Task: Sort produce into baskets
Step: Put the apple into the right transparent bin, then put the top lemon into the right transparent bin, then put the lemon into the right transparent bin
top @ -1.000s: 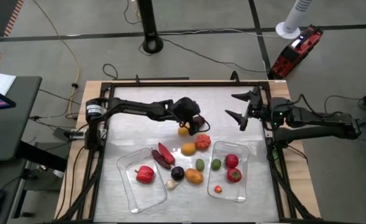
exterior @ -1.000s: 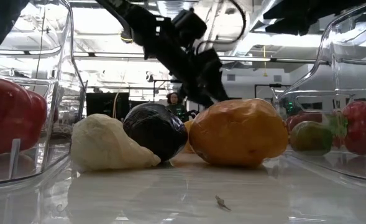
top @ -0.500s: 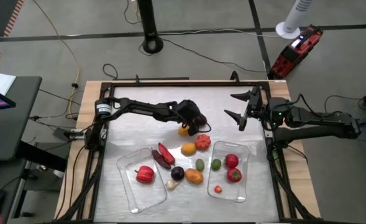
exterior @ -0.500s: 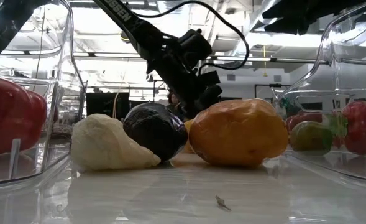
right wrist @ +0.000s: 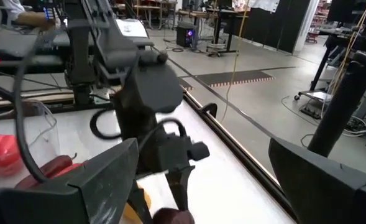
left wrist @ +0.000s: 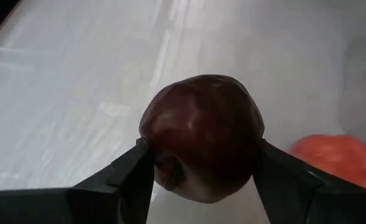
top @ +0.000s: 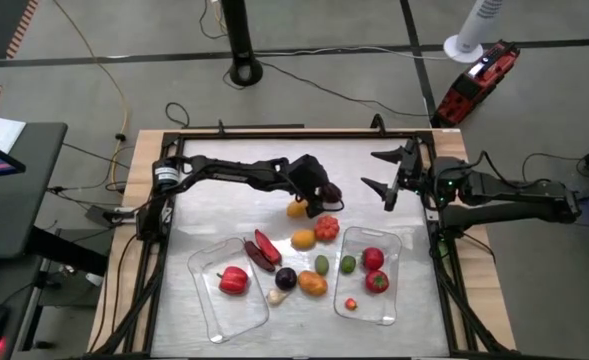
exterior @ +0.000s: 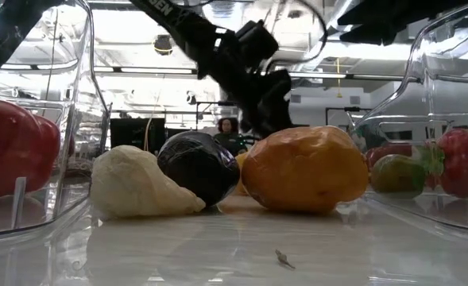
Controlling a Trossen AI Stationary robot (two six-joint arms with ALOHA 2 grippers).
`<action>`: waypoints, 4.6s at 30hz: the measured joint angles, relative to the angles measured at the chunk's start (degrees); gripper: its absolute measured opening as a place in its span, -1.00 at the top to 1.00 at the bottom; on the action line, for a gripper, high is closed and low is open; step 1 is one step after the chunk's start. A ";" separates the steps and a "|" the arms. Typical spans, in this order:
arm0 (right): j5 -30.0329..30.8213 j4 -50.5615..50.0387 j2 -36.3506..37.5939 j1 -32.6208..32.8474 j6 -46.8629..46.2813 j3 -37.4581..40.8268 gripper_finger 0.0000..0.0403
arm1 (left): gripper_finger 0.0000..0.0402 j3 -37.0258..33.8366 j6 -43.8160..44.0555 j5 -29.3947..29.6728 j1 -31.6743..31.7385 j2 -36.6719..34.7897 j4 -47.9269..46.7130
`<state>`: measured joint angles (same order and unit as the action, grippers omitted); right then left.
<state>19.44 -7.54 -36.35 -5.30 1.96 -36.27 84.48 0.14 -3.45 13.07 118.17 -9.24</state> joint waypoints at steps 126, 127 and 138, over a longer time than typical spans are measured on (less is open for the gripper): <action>0.14 -4.06 7.49 -0.02 -1.68 0.00 -0.92 | -0.25 10.37 7.99 -5.69 -18.25 7.50 11.63; 0.14 -4.04 7.49 -0.02 -1.68 0.00 -0.92 | -0.31 11.31 7.70 -6.00 -18.28 7.72 9.93; 0.15 -5.93 7.51 0.00 -2.41 0.01 -0.92 | -0.58 17.90 -1.58 11.04 -21.52 -1.28 -22.20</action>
<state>19.59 -13.47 -28.84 -5.30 -0.45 -36.27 102.38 -1.44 7.59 -8.45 116.89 -31.44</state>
